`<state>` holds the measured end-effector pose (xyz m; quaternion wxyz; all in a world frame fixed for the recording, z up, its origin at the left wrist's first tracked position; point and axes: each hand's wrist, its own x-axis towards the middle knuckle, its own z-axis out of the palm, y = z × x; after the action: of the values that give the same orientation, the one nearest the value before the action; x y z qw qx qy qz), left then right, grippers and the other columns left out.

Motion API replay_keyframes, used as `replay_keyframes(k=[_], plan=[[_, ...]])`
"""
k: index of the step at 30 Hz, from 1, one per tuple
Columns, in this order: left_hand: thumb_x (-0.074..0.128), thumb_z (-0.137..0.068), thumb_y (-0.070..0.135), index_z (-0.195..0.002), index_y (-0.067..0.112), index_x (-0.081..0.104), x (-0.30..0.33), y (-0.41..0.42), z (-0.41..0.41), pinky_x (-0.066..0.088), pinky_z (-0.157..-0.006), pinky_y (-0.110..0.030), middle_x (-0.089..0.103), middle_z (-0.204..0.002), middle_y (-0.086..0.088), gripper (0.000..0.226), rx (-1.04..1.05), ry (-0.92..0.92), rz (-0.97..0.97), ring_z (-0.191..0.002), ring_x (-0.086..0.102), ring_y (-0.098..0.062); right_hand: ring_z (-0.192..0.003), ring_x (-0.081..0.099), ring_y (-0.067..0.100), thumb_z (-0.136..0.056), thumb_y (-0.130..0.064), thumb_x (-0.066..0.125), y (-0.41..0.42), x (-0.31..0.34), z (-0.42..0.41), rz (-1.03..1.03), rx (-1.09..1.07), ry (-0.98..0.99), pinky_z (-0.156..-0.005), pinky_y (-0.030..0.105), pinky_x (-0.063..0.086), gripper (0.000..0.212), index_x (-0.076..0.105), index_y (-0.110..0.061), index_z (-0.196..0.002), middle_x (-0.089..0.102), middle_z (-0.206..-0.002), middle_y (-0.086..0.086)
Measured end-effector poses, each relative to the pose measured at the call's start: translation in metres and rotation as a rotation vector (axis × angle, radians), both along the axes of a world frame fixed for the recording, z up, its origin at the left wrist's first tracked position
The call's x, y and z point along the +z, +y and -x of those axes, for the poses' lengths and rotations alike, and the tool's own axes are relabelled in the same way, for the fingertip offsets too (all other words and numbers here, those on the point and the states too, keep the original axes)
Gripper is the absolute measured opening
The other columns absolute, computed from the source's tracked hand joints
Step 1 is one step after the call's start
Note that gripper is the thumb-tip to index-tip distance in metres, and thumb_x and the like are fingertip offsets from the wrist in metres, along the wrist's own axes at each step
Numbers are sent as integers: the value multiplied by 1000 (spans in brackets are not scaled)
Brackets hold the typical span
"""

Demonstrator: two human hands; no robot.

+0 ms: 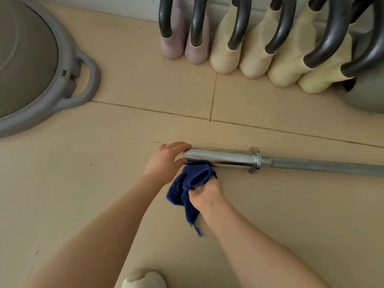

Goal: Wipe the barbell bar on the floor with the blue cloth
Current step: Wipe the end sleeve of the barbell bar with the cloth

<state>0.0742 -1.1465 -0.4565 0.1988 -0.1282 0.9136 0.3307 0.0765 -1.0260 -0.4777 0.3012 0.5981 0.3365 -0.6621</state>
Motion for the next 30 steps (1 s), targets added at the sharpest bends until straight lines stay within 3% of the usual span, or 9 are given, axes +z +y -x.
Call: replay_keyframes(k=[4,7,10,14,17,20,25,28,30], plan=[[53,-95,17,-135,24,49,1,1,1,36,-100,-30,48,-141,8,41,-1,-5,11,-116,43,-25,-126,47,30,-99,-23,32,24,12,14,40,-148,-13,-109,38,34,31,60,-11,-101,54,-135,13],[52,-95,18,-136,25,48,2,1,4,36,-101,-32,47,-142,8,42,-13,-25,25,-117,43,-25,-126,45,28,-99,-20,31,39,16,23,-57,-228,12,-102,34,35,27,55,-17,-112,53,-134,6],[50,-96,18,-137,25,45,3,3,5,35,-102,-32,45,-143,10,42,-6,-44,33,-119,41,-25,-128,43,30,-98,-10,31,26,22,28,-129,36,34,-103,38,36,30,47,-14,-122,46,-137,9],[45,-98,18,-139,25,43,3,5,6,36,-102,-33,44,-145,11,41,3,-69,40,-119,42,-26,-91,57,28,-97,-19,34,18,41,33,29,110,-22,-93,37,41,24,57,-10,-93,60,-96,10],[46,-98,17,-139,24,43,2,3,9,35,-104,-34,44,-145,10,42,5,-85,36,-121,42,-27,-93,54,22,-97,-32,40,34,55,42,-118,307,177,-92,34,42,24,53,-12,-95,58,-90,8],[47,-97,15,-139,21,43,1,5,10,35,-107,-35,45,-145,6,43,7,-78,22,-125,44,-28,-100,57,20,-92,-30,52,55,78,65,-551,469,649,-85,29,47,20,49,-16,-107,61,-106,2],[49,-95,18,-142,20,38,5,9,7,36,-105,-35,41,-147,7,48,8,-91,29,-127,40,-26,-99,58,29,-94,-27,46,67,66,85,-1018,1211,946,-83,38,47,36,44,-18,-128,64,-111,11],[53,-94,19,-141,22,39,6,7,7,37,-103,-35,42,-146,8,49,-27,-79,82,-124,40,-25,-100,58,31,-96,-30,36,71,31,72,-1173,1750,957,-94,40,37,32,48,-15,-122,67,-106,10],[55,-94,18,-139,22,42,7,7,7,38,-101,-34,46,-143,8,47,-28,-61,101,-122,41,-24,-94,61,29,-98,-31,33,68,23,72,-1251,1860,944,-101,38,30,29,49,-11,-111,69,-97,8]])
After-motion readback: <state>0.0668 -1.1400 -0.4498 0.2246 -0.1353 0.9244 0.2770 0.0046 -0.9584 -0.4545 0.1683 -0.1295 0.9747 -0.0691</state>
